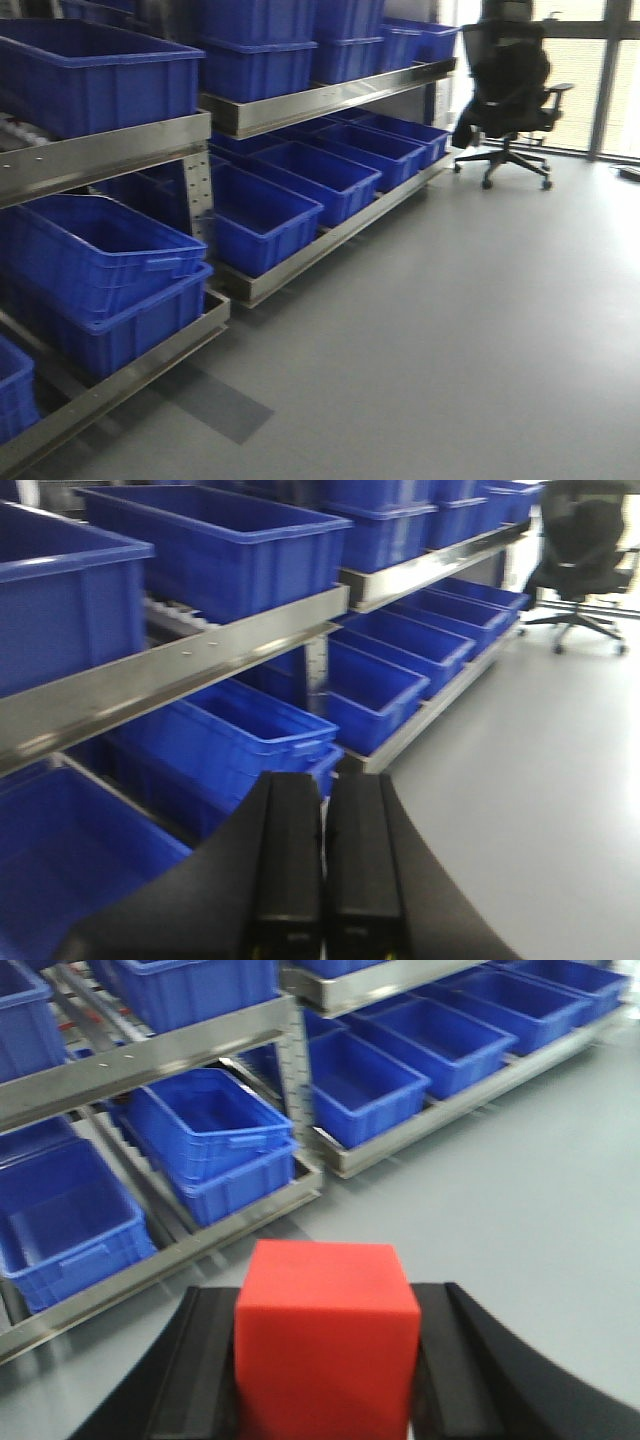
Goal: Pick red cube and place on left shelf
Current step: 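Turn the base toward the shelf of blue bins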
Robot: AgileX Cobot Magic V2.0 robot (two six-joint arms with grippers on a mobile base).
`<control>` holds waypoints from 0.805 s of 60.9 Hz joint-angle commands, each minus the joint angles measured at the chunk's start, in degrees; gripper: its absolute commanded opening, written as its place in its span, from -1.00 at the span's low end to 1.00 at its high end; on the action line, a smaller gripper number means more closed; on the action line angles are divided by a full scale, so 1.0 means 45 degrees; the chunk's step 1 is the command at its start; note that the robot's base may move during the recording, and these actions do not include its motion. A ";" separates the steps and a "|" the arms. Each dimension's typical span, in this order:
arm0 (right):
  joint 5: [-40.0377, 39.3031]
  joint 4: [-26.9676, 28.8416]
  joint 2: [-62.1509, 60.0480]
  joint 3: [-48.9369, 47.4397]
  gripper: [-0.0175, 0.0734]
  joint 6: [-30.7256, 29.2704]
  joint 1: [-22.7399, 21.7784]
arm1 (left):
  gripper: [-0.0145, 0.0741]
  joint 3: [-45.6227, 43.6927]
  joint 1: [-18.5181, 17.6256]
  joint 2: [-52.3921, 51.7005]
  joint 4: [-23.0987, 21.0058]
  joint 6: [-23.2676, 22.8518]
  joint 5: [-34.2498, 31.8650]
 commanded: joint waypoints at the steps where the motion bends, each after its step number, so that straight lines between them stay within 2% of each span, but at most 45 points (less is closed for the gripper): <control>1: -0.1108 -0.0273 0.0233 -0.0307 -0.19 -0.0134 0.0032 | -0.44 0.0294 -0.0016 -0.0187 -0.0062 -0.0011 -0.1118; 49: -0.0999 -0.0273 0.0233 -0.0307 -0.23 -0.0134 0.0032 | -0.44 0.0294 -0.0016 -0.0187 -0.0062 -0.0011 -0.1118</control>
